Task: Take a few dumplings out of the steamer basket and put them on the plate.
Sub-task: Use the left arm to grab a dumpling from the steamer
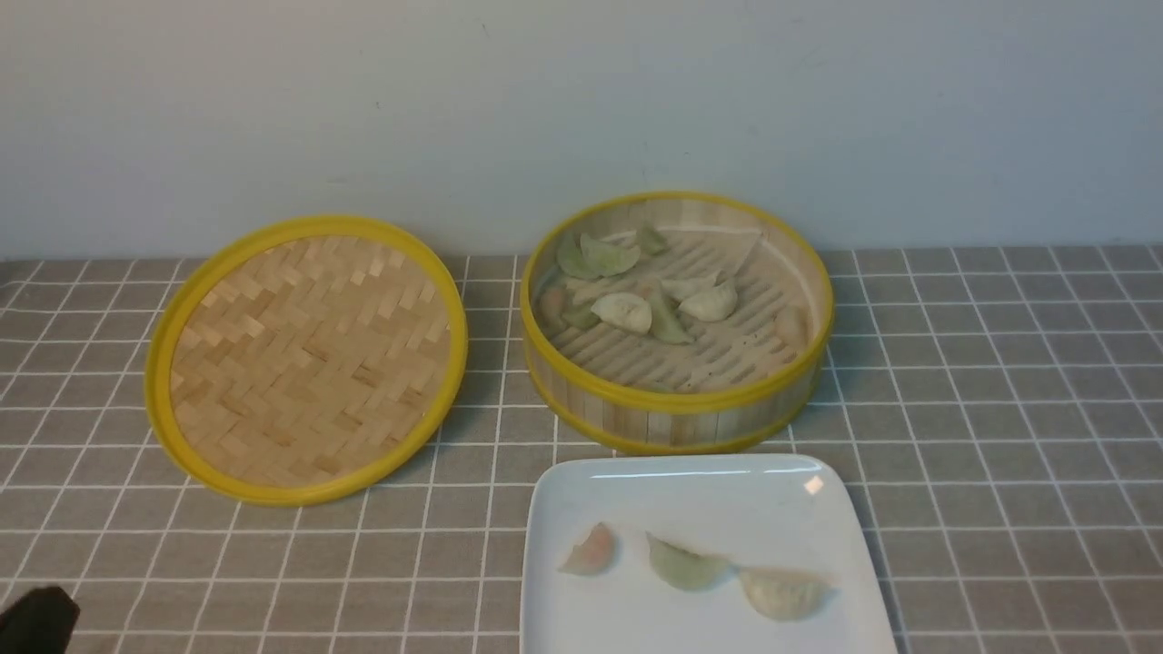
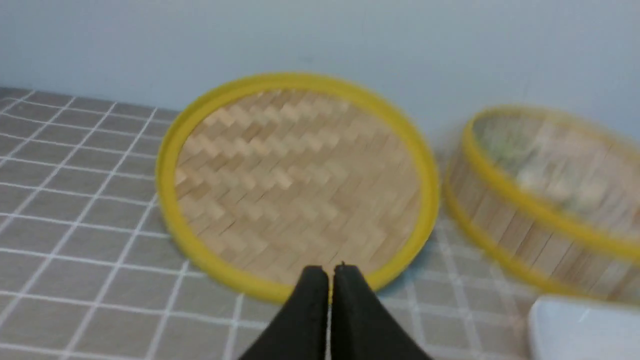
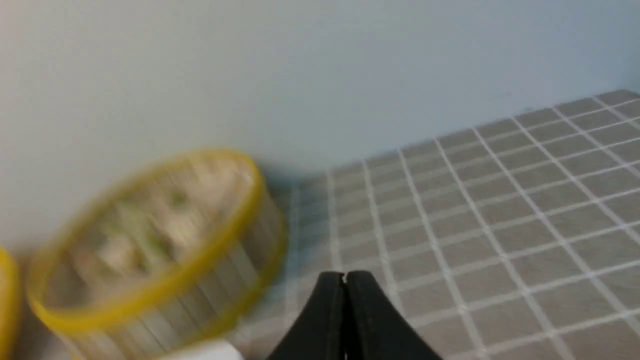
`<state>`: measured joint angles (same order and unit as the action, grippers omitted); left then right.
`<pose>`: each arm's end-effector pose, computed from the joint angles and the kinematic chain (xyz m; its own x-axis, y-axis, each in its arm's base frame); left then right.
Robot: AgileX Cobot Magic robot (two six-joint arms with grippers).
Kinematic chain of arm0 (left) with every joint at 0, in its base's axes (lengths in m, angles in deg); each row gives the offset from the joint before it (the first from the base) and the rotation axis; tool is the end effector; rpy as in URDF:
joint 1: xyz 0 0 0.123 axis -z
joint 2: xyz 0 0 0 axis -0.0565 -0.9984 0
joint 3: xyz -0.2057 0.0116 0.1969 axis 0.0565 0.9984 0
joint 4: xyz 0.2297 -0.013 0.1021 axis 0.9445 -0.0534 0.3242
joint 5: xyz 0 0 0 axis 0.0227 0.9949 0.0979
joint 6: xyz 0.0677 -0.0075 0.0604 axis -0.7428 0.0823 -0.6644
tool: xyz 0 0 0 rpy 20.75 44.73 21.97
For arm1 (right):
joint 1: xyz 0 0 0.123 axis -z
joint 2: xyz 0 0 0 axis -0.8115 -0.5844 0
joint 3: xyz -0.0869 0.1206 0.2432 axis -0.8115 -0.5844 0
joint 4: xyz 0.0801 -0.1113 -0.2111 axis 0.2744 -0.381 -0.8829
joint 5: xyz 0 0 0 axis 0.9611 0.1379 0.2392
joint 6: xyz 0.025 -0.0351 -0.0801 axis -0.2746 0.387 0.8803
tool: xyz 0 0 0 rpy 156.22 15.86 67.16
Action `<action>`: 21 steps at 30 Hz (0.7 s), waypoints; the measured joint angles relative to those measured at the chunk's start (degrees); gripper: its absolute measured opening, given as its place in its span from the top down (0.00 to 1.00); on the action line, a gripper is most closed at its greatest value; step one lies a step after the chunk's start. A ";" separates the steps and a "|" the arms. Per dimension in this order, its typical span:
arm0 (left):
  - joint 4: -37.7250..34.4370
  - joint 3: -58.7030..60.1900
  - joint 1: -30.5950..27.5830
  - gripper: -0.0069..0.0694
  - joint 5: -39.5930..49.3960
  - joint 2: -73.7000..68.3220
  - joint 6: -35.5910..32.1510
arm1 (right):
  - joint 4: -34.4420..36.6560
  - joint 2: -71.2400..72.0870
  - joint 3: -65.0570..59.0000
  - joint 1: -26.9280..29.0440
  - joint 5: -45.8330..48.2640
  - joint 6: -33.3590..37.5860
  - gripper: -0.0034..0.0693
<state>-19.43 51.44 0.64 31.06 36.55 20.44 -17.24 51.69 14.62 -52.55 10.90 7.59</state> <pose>0.0562 -0.0069 0.1917 -0.1009 -0.3627 -0.9264 0.0683 0.9265 -0.3701 0.0559 0.0022 0.1884 -0.0956 0.5048 -0.8579 0.0410 0.8632 0.5033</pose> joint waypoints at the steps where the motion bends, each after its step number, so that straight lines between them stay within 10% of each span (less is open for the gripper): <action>1: -2.23 0.00 0.00 0.92 -1.65 0.00 1.32 | 2.58 0.00 0.00 0.00 -1.79 -2.23 0.97; 4: -8.53 0.00 0.00 0.92 -7.32 0.00 3.68 | 14.80 0.00 0.00 0.00 -9.66 -7.81 0.97; 13: -11.39 -2.21 0.00 0.92 -23.93 -0.06 6.23 | 20.61 0.00 2.06 -0.79 -11.21 -8.76 0.97; 21: 0.42 -32.84 0.00 0.92 11.75 -24.65 5.79 | 6.77 -20.71 36.73 -6.15 20.92 5.79 0.97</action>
<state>-19.01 18.60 0.64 42.82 11.90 26.22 -10.48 30.98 51.35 -58.71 31.83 13.39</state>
